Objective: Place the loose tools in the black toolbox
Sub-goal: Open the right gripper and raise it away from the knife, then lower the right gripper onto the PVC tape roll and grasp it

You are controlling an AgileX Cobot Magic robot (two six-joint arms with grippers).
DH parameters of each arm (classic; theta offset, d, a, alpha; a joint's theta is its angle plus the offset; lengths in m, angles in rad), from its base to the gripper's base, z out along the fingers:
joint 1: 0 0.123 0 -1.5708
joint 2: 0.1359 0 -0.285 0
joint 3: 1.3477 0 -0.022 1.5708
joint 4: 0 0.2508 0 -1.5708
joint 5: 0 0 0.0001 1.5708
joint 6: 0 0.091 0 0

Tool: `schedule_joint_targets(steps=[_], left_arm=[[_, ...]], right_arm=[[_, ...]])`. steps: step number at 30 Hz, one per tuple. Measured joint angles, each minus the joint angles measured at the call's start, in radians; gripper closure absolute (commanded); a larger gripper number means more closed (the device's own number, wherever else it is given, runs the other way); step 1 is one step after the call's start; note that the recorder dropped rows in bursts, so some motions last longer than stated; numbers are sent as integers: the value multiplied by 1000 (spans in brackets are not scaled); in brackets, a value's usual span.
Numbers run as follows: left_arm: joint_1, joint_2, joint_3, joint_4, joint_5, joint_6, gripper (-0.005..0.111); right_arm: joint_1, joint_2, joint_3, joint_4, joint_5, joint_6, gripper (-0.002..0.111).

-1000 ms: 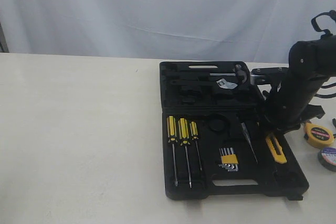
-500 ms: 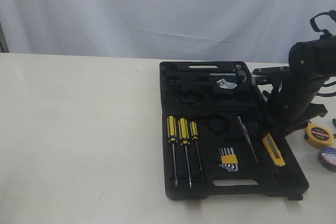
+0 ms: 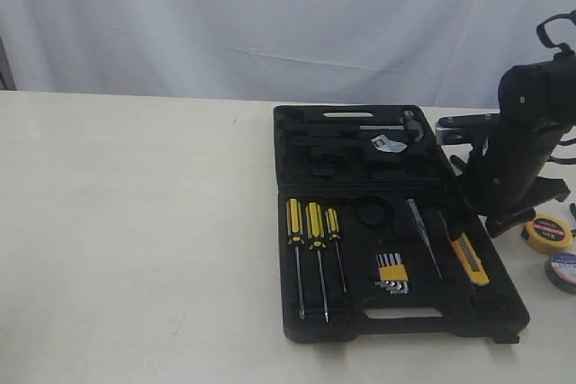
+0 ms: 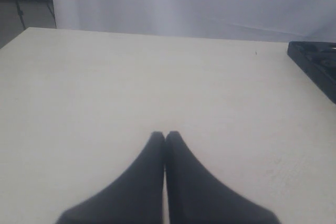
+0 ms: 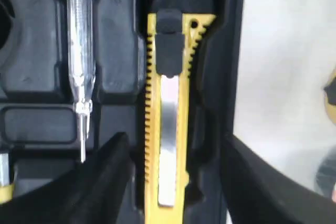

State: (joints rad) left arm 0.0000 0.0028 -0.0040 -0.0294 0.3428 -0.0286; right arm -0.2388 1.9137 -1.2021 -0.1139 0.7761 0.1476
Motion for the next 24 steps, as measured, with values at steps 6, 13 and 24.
schedule_joint_targets(steps=[6, 13, 24], left_arm=[[0, 0, 0, 0, 0, 0, 107], [0, 0, 0, 0, 0, 0, 107], [0, 0, 0, 0, 0, 0, 107]], right_arm=[[-40, -76, -7, 2, 67, 14, 58], [-204, -184, -9, 22, 204, 21, 58], [-301, -198, 27, 57, 196, 2, 44]])
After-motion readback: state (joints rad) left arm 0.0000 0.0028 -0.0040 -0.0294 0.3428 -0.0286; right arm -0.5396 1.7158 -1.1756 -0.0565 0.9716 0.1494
